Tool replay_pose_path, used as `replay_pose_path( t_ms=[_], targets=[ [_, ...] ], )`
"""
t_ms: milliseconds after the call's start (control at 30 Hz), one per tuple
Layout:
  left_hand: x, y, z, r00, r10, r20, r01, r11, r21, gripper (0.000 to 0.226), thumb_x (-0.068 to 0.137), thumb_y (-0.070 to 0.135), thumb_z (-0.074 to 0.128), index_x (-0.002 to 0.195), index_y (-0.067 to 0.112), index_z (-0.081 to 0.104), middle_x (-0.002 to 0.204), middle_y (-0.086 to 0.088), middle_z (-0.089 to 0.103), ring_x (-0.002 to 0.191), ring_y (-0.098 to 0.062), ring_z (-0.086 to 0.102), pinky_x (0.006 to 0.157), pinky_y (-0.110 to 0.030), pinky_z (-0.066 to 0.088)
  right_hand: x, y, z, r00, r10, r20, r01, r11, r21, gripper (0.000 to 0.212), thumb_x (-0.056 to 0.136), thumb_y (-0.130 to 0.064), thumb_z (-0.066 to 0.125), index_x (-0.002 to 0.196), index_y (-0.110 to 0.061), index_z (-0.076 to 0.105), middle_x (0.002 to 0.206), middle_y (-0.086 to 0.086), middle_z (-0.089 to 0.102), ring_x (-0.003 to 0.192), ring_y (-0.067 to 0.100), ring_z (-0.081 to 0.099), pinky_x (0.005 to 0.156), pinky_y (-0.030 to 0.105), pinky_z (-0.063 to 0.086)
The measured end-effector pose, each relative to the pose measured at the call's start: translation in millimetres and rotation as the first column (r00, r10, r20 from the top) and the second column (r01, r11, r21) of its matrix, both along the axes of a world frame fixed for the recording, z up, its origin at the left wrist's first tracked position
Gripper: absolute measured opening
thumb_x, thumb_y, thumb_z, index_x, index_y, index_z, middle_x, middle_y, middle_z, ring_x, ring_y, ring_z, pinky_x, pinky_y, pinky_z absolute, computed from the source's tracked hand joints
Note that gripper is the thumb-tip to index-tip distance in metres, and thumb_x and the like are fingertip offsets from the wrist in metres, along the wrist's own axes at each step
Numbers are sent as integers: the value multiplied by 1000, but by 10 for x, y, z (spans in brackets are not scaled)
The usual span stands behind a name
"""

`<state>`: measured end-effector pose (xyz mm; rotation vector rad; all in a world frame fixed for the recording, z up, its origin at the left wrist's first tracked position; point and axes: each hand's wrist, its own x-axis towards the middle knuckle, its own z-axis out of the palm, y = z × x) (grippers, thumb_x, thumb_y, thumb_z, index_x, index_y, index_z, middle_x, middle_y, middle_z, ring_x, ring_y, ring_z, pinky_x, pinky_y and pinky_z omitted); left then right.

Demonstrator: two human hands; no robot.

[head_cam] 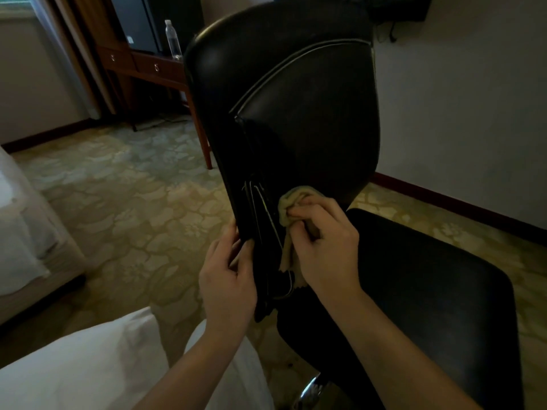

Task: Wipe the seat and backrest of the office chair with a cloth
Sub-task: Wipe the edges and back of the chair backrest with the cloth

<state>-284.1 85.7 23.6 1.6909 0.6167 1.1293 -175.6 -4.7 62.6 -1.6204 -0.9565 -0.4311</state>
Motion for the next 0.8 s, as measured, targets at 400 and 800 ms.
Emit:
replay_pose_path(
  t_ms=[400, 800],
  targets=[
    [-4, -12, -11, 998, 46, -36, -44, 998, 41, 54, 103, 14, 58, 132, 58, 46, 124, 11, 64, 112, 1, 66, 95, -23, 55, -56, -96, -247, 987, -37, -159, 35, 999, -12, 14, 85, 2, 69, 92, -10, 73, 104, 0, 62, 95, 4, 62, 82, 18, 52],
    [19, 32, -100, 997, 48, -53, -47, 999, 22, 45, 104, 16, 57, 148, 26, 53, 126, 4, 66, 116, -5, 66, 98, -40, 57, -80, -180, -464, 1000, -16, 3, 16, 998, -60, 23, 91, -12, 65, 114, -8, 70, 122, -1, 58, 119, 10, 56, 97, 32, 51]
  ],
)
